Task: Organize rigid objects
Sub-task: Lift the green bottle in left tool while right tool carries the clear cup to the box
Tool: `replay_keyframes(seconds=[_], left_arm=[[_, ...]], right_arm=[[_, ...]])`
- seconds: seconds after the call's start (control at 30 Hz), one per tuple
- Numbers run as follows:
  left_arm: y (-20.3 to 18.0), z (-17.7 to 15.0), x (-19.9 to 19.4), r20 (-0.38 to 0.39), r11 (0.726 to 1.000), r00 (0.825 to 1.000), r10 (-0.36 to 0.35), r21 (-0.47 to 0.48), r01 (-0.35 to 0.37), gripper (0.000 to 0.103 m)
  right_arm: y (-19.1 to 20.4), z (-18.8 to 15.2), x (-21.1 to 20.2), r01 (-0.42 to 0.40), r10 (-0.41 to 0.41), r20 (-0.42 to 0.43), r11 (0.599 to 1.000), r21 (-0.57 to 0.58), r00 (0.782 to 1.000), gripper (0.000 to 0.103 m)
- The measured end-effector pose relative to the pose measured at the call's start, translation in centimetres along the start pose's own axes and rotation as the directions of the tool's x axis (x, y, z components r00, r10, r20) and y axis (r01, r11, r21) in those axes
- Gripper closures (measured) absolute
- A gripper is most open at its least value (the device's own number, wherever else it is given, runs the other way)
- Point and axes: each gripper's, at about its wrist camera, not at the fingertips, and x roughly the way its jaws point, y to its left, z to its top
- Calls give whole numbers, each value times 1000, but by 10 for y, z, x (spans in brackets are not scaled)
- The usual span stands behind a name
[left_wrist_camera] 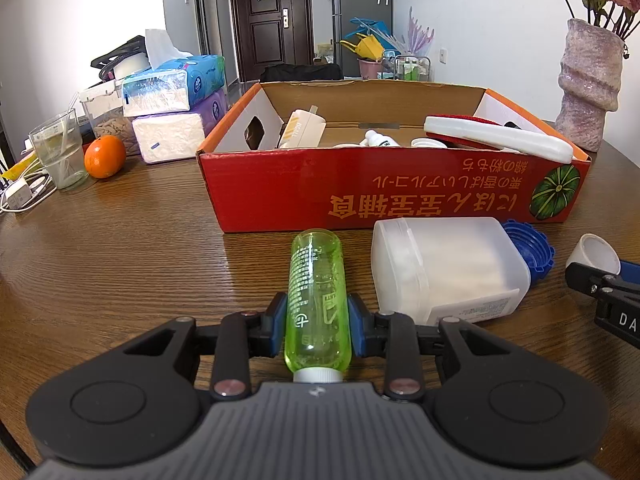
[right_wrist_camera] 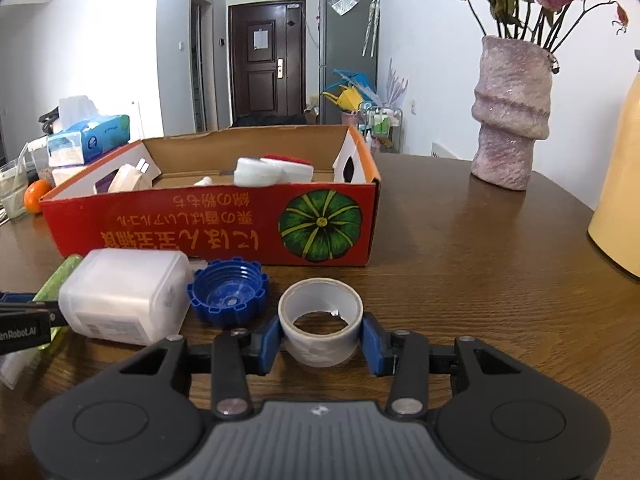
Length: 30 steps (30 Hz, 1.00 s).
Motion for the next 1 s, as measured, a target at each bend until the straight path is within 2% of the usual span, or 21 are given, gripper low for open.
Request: replay_keyframes(seconds=[0.37, 1.0], left_arm=[[1, 1, -8, 14, 1000, 1000, -4, -2, 4, 71], [8, 14, -43, 79, 1000, 997, 4, -24, -2, 71]], right_arm=[[3, 3, -14, 50, -50, 75, 999, 3, 996, 61], [32, 9, -47, 0, -2, 176, 1000, 11, 984, 61]])
